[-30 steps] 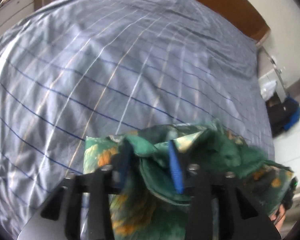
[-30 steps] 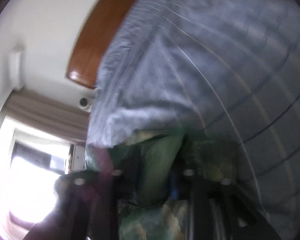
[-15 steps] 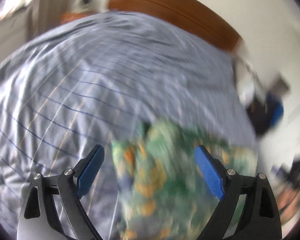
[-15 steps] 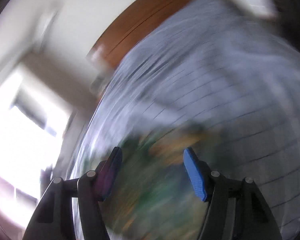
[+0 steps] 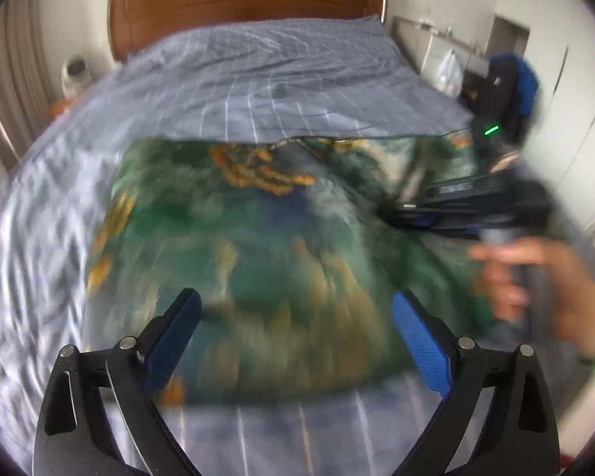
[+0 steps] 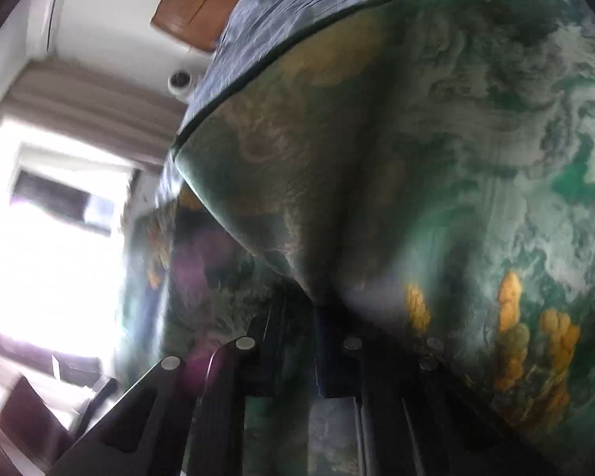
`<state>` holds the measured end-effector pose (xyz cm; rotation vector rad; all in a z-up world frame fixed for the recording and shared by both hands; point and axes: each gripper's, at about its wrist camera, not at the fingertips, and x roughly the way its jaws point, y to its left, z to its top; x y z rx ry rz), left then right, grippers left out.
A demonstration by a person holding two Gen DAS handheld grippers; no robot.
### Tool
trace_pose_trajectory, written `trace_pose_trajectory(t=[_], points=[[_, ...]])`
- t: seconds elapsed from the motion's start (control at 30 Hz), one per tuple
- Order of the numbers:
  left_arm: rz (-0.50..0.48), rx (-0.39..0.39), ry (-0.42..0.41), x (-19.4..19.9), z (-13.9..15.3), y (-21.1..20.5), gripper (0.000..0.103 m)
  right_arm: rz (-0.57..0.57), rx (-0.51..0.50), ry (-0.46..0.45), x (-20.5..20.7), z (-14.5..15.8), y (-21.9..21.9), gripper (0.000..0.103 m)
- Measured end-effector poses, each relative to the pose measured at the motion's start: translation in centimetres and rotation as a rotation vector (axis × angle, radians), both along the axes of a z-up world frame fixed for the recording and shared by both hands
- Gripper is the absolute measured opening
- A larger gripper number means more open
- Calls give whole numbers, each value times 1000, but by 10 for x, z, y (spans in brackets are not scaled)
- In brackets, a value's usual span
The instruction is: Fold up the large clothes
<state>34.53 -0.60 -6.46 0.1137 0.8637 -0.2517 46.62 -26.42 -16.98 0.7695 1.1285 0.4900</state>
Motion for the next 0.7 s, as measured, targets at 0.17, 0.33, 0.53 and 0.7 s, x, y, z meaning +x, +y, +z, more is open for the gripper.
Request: trace_pose_trajectory(t=[0.17,0.33,0.53,0.7], points=[[247,119,40,67,-38,24,99,16,6,-102,-28,51,-24,33],[274,49,58,78,-56,51,103,-31,-250,-215,-77,80,-98,52],[274,49,52,64,-42,48,102,-200,-232,-129,-114,49,-179,5],[241,-33,-43,-20,-19,71,102,-218,-395,-293,-178,86,-167,68]])
